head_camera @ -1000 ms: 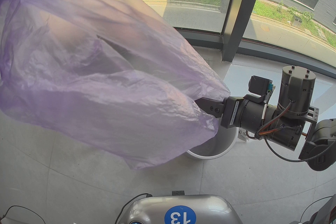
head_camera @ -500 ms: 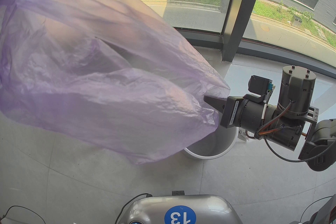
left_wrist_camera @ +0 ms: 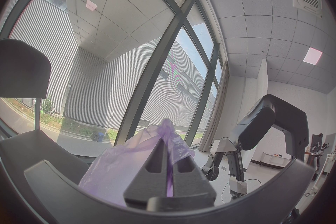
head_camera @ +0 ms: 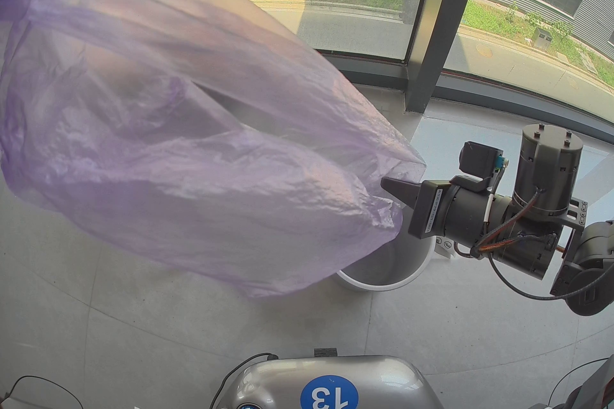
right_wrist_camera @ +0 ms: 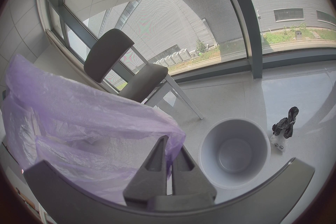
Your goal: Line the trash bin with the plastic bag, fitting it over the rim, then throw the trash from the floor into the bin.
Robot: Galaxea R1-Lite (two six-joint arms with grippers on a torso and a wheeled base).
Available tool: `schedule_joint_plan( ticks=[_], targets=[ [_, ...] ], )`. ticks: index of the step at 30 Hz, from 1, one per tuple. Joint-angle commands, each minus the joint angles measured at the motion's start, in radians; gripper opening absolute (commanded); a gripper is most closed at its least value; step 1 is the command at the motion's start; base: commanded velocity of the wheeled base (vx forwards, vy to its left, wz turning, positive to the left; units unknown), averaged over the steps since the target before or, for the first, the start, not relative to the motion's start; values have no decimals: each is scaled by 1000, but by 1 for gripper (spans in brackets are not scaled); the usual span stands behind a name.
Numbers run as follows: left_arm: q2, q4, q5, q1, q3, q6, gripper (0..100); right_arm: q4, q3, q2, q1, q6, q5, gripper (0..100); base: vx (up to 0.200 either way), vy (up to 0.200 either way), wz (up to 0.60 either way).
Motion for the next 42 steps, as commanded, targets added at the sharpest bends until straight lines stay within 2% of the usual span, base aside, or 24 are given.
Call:
schedule_joint_plan(
  ticks=[1,10,13,17,23,29,32,35,37,42],
  targets=[
    [6,4,0,9,6,2,0,0,10,-26,1,-1,-1,0,0,0,0],
    [76,12,-1,41,-4,5,0,5,95,-130,3,-28,-9,0,0,0,0],
    [102,15,-3,43,-8,7,0,12,132,-178,3,-30,-30,0,0,0,0],
    [150,32,-3,84,-5,25,0,11,219,-265,27,-33,-110,0,0,0,0],
    [176,78,8,162,13,45,0,11,297,-351,33,-33,-148,0,0,0,0],
    [173,305,23,228,56,128,0,54,242,-337,75,-57,-213,0,0,0,0],
    [168,395,81,240,33,160,0,87,236,-336,98,-65,-251,0,0,0,0],
    [164,420,104,240,27,160,0,89,231,-334,108,-76,-271,0,0,0,0],
    [157,452,129,236,32,168,0,90,233,-336,111,-102,-308,0,0,0,0],
    [161,509,141,239,36,223,0,90,250,-343,111,-137,-357,0,0,0,0]
  ],
)
